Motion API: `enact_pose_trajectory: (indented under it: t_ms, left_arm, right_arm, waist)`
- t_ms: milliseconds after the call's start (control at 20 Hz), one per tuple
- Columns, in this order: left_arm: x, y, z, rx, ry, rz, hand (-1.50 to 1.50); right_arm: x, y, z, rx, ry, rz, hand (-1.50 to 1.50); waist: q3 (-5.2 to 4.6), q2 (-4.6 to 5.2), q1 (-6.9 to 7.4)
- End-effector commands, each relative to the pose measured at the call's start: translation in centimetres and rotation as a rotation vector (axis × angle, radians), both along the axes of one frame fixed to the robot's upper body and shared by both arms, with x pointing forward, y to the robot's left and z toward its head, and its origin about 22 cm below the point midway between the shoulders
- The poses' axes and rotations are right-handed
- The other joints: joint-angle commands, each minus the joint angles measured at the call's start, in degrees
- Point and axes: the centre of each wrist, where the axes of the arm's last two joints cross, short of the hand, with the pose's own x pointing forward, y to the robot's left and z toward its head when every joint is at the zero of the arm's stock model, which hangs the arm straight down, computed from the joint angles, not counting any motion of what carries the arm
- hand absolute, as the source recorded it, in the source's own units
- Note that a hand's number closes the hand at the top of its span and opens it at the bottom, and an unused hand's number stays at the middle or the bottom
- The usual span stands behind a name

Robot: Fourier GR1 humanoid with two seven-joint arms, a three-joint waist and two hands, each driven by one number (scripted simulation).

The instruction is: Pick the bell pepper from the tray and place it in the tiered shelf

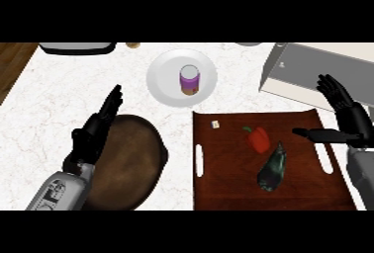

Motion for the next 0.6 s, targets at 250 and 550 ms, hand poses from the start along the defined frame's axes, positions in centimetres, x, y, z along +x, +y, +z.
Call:
enact_pose_trajectory:
  t_ms: [250, 550]
  left_arm:
    - [-0.4, -1.1, -2.1, 0.011, 0.003, 0.017, 0.0]
    - [-0.9, 0.0, -0.9, 0.009, 0.021, 0.013, 0.0]
  right_arm:
    - [3.0, 3.2, 9.0, -0.301, 0.131, 0.171, -1.5]
    - [1.9, 5.5, 11.1, -0.606, 0.283, 0.268, -1.5]
  waist:
    - [-0.19, -0.41, -0.75]
    - [-0.16, -0.63, -0.21]
